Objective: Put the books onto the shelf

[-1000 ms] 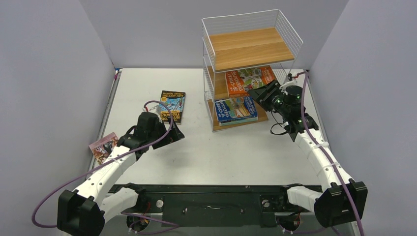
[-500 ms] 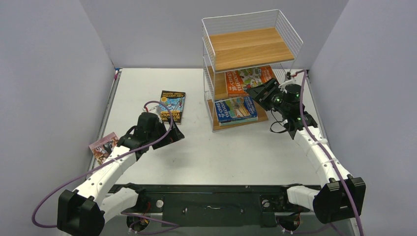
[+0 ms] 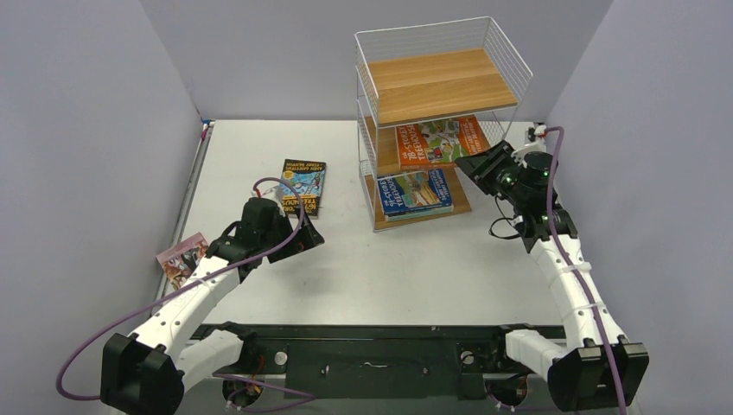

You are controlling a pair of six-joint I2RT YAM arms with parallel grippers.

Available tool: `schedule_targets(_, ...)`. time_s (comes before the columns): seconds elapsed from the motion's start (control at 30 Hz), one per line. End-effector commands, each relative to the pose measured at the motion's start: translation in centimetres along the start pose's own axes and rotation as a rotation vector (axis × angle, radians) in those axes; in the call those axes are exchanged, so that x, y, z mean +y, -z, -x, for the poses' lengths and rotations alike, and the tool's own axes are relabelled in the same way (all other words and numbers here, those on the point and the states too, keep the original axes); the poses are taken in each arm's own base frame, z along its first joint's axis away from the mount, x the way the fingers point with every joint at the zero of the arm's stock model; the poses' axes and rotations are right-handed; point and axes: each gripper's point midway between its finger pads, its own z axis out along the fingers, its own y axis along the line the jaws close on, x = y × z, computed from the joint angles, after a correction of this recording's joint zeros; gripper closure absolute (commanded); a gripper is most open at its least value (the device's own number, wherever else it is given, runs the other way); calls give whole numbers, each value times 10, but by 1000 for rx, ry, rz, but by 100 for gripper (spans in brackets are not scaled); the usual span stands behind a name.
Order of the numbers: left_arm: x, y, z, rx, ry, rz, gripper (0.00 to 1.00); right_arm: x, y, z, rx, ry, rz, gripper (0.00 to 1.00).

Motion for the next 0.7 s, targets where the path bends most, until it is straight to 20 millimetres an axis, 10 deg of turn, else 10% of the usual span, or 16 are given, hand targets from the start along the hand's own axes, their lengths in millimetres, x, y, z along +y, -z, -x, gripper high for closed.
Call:
schedule_targets(0.0,-10,-1,10,-28,7,-43,7,6,15,19,-74,43,14,72)
schedule_targets(0.67,-4,2,10,-41,2,-29,7,-40,28,49,-147,64,-154,96)
